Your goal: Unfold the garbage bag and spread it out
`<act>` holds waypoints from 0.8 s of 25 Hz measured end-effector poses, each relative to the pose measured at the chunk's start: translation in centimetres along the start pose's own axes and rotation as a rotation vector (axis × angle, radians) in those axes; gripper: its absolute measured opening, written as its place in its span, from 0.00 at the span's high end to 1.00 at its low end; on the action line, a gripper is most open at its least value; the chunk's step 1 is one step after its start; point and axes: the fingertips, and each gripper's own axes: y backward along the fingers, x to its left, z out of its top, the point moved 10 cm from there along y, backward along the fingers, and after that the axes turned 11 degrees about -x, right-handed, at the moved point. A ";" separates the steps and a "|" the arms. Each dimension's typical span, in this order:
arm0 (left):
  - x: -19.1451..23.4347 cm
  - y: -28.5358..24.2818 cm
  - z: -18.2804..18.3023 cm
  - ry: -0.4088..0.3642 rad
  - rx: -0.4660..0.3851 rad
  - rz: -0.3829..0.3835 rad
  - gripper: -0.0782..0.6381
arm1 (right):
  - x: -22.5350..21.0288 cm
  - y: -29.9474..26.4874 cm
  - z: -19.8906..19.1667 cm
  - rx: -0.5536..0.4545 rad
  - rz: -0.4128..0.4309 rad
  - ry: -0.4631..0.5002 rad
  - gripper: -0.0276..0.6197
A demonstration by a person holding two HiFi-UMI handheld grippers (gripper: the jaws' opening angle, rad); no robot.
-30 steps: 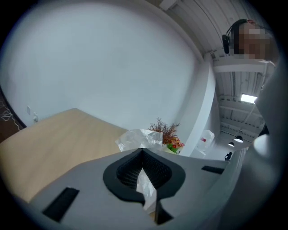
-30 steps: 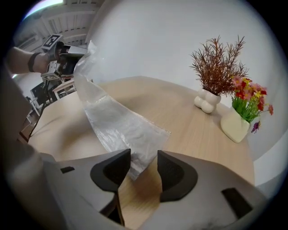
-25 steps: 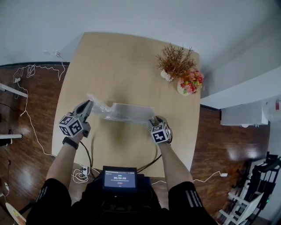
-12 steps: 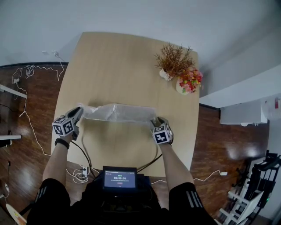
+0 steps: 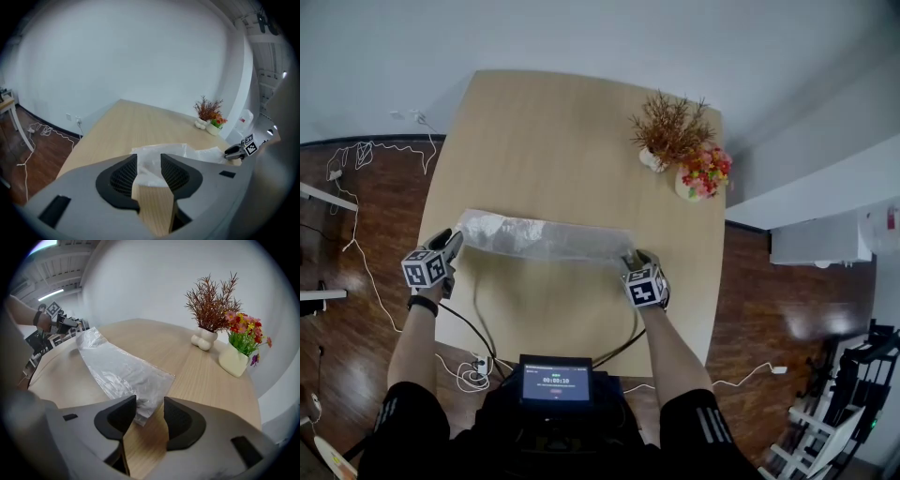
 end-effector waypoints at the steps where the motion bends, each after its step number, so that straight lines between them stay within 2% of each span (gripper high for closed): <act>1: 0.2 0.1 0.1 -0.013 -0.003 0.016 0.67 | 0.0 0.0 -0.1 0.000 0.001 -0.002 0.61; 4: 0.0 0.5 0.9 -0.070 -0.029 0.060 0.67 | -0.2 -0.1 -0.1 0.001 0.003 -0.002 0.61; 7: -1.5 -0.1 1.3 -0.188 -0.020 0.025 0.67 | -0.2 0.0 -0.1 -0.001 0.004 -0.003 0.61; 9: -2.7 -1.5 1.0 -0.295 0.037 -0.031 0.67 | -0.1 0.0 -0.1 -0.001 0.003 -0.004 0.61; 11: -3.8 -3.2 0.4 -0.364 0.107 -0.078 0.67 | -0.1 0.0 0.0 0.002 0.001 -0.003 0.61; 14: -4.6 -5.8 -0.7 -0.421 0.190 -0.104 0.67 | -0.1 0.0 0.1 0.003 0.005 -0.007 0.61; 20: -4.7 -8.4 -2.9 -0.505 0.333 -0.097 0.67 | 0.0 -0.1 0.1 0.001 0.012 -0.020 0.61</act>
